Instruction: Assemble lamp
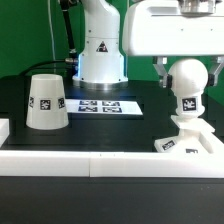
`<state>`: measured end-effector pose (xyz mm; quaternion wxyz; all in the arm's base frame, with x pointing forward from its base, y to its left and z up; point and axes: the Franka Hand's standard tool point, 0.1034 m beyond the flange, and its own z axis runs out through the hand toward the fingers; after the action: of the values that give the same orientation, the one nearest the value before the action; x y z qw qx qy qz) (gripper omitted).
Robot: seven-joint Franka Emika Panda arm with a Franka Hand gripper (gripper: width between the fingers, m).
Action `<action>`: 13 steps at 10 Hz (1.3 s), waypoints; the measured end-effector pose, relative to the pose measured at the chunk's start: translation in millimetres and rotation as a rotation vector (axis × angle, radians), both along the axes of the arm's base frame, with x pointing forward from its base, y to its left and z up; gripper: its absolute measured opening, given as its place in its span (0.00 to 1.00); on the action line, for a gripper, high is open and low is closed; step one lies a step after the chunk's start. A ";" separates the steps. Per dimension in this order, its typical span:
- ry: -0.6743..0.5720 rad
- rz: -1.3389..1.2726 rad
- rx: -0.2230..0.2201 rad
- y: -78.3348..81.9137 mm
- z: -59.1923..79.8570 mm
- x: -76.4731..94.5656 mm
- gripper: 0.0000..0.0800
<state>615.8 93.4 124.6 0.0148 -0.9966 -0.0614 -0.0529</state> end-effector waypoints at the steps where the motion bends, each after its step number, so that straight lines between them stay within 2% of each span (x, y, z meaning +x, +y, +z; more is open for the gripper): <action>1: -0.001 -0.022 -0.001 3.7 0.6 0.1 0.72; 5: -0.004 -0.059 0.001 20.6 1.3 -1.6 0.72; 9: 0.001 -0.062 0.001 19.1 0.6 -2.0 0.72; 13: -0.016 -0.062 0.005 26.3 1.1 0.7 0.72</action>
Offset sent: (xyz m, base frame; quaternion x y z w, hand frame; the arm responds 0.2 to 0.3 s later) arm 0.0002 0.0259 -0.0028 -0.0097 -0.0030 0.0436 0.9990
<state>616.4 119.7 125.7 0.0149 -0.9975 -0.0303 -0.0615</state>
